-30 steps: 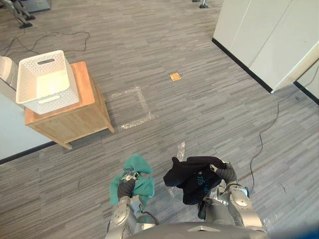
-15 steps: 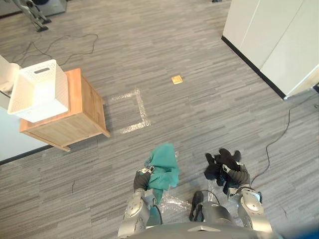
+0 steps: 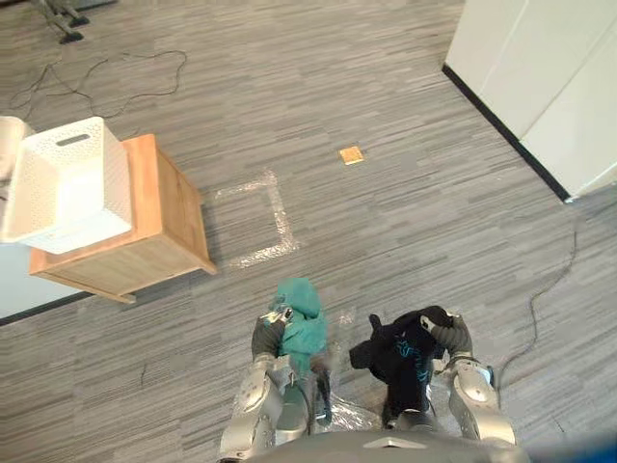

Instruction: Tidy the bed and pick cloth on bed and put in laundry

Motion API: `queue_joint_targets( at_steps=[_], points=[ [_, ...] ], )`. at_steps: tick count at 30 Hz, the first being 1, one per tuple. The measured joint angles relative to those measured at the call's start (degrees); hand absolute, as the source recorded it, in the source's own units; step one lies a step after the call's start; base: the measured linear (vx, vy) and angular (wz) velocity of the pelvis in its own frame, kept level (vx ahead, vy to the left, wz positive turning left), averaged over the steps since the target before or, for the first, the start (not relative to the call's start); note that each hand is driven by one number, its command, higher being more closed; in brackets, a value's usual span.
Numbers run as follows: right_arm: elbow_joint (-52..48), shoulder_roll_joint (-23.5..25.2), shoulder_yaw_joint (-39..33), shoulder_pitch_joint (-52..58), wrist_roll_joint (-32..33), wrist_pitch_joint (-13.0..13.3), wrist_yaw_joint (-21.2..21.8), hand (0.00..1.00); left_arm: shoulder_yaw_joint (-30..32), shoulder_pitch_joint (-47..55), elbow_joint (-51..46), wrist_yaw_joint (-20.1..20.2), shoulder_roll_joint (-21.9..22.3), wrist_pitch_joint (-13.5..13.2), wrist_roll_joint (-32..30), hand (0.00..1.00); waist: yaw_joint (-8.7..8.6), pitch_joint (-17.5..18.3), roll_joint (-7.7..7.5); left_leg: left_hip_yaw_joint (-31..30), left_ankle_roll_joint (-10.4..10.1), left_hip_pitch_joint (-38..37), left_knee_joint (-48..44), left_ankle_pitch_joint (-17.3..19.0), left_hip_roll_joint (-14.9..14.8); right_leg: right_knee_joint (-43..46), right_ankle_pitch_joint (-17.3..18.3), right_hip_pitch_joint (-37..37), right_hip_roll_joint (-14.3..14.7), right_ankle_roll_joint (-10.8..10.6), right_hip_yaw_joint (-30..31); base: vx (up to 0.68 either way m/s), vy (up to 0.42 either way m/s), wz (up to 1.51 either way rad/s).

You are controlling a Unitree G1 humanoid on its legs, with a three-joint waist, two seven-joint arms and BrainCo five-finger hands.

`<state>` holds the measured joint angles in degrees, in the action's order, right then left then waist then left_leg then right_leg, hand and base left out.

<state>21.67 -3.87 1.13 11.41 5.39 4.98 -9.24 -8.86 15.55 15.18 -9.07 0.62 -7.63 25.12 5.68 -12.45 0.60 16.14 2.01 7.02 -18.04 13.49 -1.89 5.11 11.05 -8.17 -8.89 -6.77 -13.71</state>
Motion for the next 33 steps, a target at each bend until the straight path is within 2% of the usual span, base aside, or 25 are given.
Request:
queue_joint_targets(
  at_steps=[1,2,3,4,5,6,7,10,11,13,15,16,17,18,19,20,21,22,23,26,27,28,29,31,33],
  points=[
    [0.49,0.30,0.02,-0.08,-0.01,0.01,0.01,1.00,-0.17,-0.06,0.39,-0.04,0.04,0.21,-0.06,1.00,-0.12,0.05,0.06,0.29,0.85,-2.24,1.48,0.61,0.99,11.03,1.97,3.62,-2.20,-2.71,0.52,0.25,0.111,0.06],
    [0.69,0.61,0.01,-0.35,-0.02,-0.03,0.03,1.00,-0.14,0.00,0.39,-0.10,-0.07,0.45,-0.07,1.00,-0.12,0.05,-0.01,0.53,0.94,-3.32,2.50,0.78,1.21,17.82,2.35,6.49,-3.24,-2.90,0.87,0.26,0.121,-0.04],
    [0.62,1.34,0.03,-0.52,-0.02,0.00,0.09,1.00,-0.26,-0.02,0.32,-0.09,-0.91,0.52,-0.11,1.00,-0.22,-0.20,-0.65,0.49,1.14,-5.38,4.03,0.99,1.93,28.27,1.71,10.58,-4.85,-2.74,1.85,0.27,0.130,0.27],
    [0.76,2.88,0.07,0.32,-0.05,-0.05,0.08,1.00,-0.81,0.14,0.22,-0.07,-2.88,0.76,-0.47,1.00,-0.87,0.22,-2.50,-1.58,1.88,-8.43,5.56,0.93,3.77,41.27,-3.03,15.03,-7.84,-2.07,1.82,0.41,0.111,0.50],
    [0.84,3.33,0.09,0.41,-0.05,-0.08,0.09,1.00,-0.97,0.21,0.20,-0.08,-3.74,0.79,-1.19,1.00,-1.70,0.23,-3.18,-2.80,2.29,-9.54,5.78,1.02,4.24,45.12,-5.96,16.39,-8.84,-1.39,1.67,0.50,0.051,0.88],
    [0.84,3.75,0.09,0.45,-0.10,-0.09,0.09,1.00,-1.28,0.28,0.18,-0.07,-5.14,0.84,-1.84,1.00,-3.14,0.07,-3.18,-4.94,3.20,-11.45,5.93,1.74,4.21,50.79,-6.45,18.19,-9.55,-0.52,1.18,0.56,0.000,0.94],
    [0.46,3.61,-0.04,0.41,-0.11,-0.07,0.10,1.00,-1.37,-0.04,0.14,-0.06,-5.50,0.87,-2.22,1.00,-3.62,0.12,-3.25,-7.43,3.39,-13.47,6.83,2.04,3.77,53.05,-3.45,19.62,-9.17,0.54,-0.11,0.47,-0.031,0.94],
    [-0.58,3.54,-0.12,-0.23,-0.47,-0.02,0.10,1.00,-1.66,-0.56,-0.28,-0.05,-5.38,0.87,-2.25,1.00,-4.77,-0.29,-2.43,-10.83,3.34,-16.79,9.12,2.02,1.89,49.71,0.21,23.24,-7.26,3.08,-4.44,0.41,-0.093,0.77],
    [-0.75,3.56,0.01,-0.50,-1.34,0.02,0.13,1.00,-1.95,-0.63,-0.29,-0.03,-5.28,0.89,-2.26,1.00,-5.02,-0.77,-1.56,-11.78,2.69,-18.42,9.09,2.30,0.52,43.42,0.85,25.60,-5.07,4.11,-5.60,0.52,-0.165,0.58],
    [-2.53,3.29,0.01,-0.20,-1.99,0.02,0.13,1.00,-2.30,-0.93,-0.29,0.00,-4.65,0.94,-2.26,1.00,-5.29,-1.01,0.53,-12.46,-0.99,-20.27,8.87,4.37,-2.20,30.93,0.04,27.82,-0.64,3.76,-4.24,0.53,-0.207,0.52],
    [-2.86,3.29,0.05,-0.22,-2.23,0.00,0.17,1.00,-2.21,-1.35,-0.29,0.01,-4.49,0.92,-2.29,1.00,-5.42,-1.09,1.07,-12.48,-4.63,-22.28,8.65,6.44,-3.78,13.18,-6.93,28.30,2.59,4.02,-0.52,0.56,-0.269,0.55],
    [-2.87,2.87,0.03,-0.03,-2.21,-0.10,0.18,1.00,-1.73,-1.29,0.00,0.14,-4.31,1.05,-2.46,1.00,-5.86,-1.07,1.07,-12.44,-7.27,-24.13,8.41,8.00,-4.85,5.06,-19.65,26.63,4.51,7.72,1.67,0.48,-0.235,0.26],
    [-2.50,2.20,-0.07,-0.43,-2.22,-0.47,0.18,1.00,-1.14,-1.56,0.87,0.01,-3.02,1.33,-2.58,1.00,-5.38,-0.99,3.67,-12.19,-7.84,-24.22,7.72,8.38,-7.26,3.71,-21.62,25.05,6.90,9.36,0.83,0.53,-0.237,0.10],
    [-2.80,2.19,-0.77,-2.67,-2.22,-0.96,0.09,1.00,-0.79,-2.20,0.53,0.42,-2.96,1.40,-3.13,1.00,-4.94,-1.79,3.87,-10.62,-8.73,-22.32,6.54,7.34,-7.78,7.06,-20.03,26.45,6.71,11.02,0.79,0.38,-0.189,0.12],
    [-3.11,2.59,-1.81,-3.49,-2.23,-1.08,0.08,1.00,-0.83,-3.36,0.60,0.50,-2.93,1.41,-3.65,1.00,-5.58,-2.75,2.52,-10.65,-7.88,-23.28,12.00,5.67,-6.61,14.73,-16.03,27.81,4.43,10.72,1.86,0.32,-0.200,0.40],
    [-3.96,2.36,-1.94,-3.06,-2.23,-1.07,0.10,1.00,-1.01,-3.68,0.59,0.53,-2.60,1.40,-3.82,1.00,-6.36,-2.93,2.55,-10.78,-7.49,-23.88,14.29,1.72,-6.83,19.45,-14.54,28.67,3.91,10.17,2.11,0.23,-0.214,0.65],
    [-5.71,1.59,-1.27,-1.73,-2.25,-0.95,0.23,1.00,-0.57,-3.02,0.11,0.80,-1.65,0.82,-3.93,1.00,-6.16,-2.32,3.26,-10.43,-7.53,-25.21,13.78,0.22,-7.86,23.05,-10.38,29.51,4.54,6.58,3.83,0.28,-0.217,0.78],
    [-7.29,2.34,0.42,0.78,-2.27,-0.78,0.68,1.00,0.01,-1.45,-0.52,1.45,-2.30,0.59,-4.07,1.00,-6.80,-0.25,0.74,-12.01,-7.89,-25.16,11.80,0.62,-7.20,20.93,-7.56,28.20,3.69,6.30,5.12,0.31,-0.223,0.66],
    [-7.07,2.13,0.58,1.08,-2.27,-0.69,0.95,1.00,0.36,-1.47,0.16,1.47,-1.86,0.72,-4.28,1.00,-6.81,0.19,0.88,-12.26,-8.11,-25.07,10.05,1.05,-8.17,21.20,-5.85,27.36,4.76,6.34,4.29,0.36,-0.233,0.46],
    [-6.25,1.95,1.62,0.77,-2.26,-0.74,1.61,1.00,0.39,-0.71,0.25,1.49,-0.91,0.75,-4.44,1.00,-5.48,-0.72,3.55,-13.84,-5.20,-13.68,-14.62,-2.50,-13.40,13.96,-4.16,20.90,8.83,7.72,1.64,0.29,-0.207,0.05],
    [-6.24,1.20,2.06,1.00,-2.24,-0.73,1.66,1.00,0.46,-0.43,0.30,1.49,-0.86,0.78,-4.43,1.00,-5.25,-1.55,4.77,-13.76,-5.12,-10.14,-22.80,-7.29,-15.50,11.27,-4.29,17.64,10.19,8.23,0.70,0.29,-0.123,0.10],
    [-6.09,0.48,2.68,1.34,-2.24,-0.74,1.68,1.00,0.29,-0.04,0.30,1.53,-0.38,0.81,-4.44,1.00,-4.72,-2.11,5.70,-12.92,-5.99,-6.54,-32.46,-10.88,-18.00,9.24,-3.94,14.03,11.30,10.73,0.30,0.38,-0.135,0.07],
    [-6.11,-0.16,3.03,1.22,-2.22,-0.75,1.50,1.00,0.36,0.11,0.23,1.53,0.17,0.80,-4.44,1.00,-4.43,-2.47,5.63,-10.27,-4.65,-3.23,-40.13,-8.25,-19.32,8.39,-3.05,10.92,11.52,12.43,0.57,0.39,-0.130,0.04],
    [-6.14,-1.48,3.34,0.25,-2.25,-0.72,1.25,1.00,0.35,0.13,0.10,1.56,0.49,0.79,-4.43,1.00,-4.12,-2.70,5.22,-6.32,-4.50,1.23,-44.28,-3.95,-18.94,6.03,-2.29,6.57,11.38,13.41,1.16,0.44,-0.134,-0.02],
    [-6.23,-1.89,3.23,-0.48,-2.25,-0.70,1.20,1.00,0.36,-0.01,-0.53,1.54,0.51,0.77,-4.40,1.00,-3.09,-2.76,5.11,-2.99,-5.11,5.19,-41.43,-0.05,-17.06,3.98,-2.41,3.22,10.64,12.93,0.92,0.44,-0.056,-0.06]
  ],
)
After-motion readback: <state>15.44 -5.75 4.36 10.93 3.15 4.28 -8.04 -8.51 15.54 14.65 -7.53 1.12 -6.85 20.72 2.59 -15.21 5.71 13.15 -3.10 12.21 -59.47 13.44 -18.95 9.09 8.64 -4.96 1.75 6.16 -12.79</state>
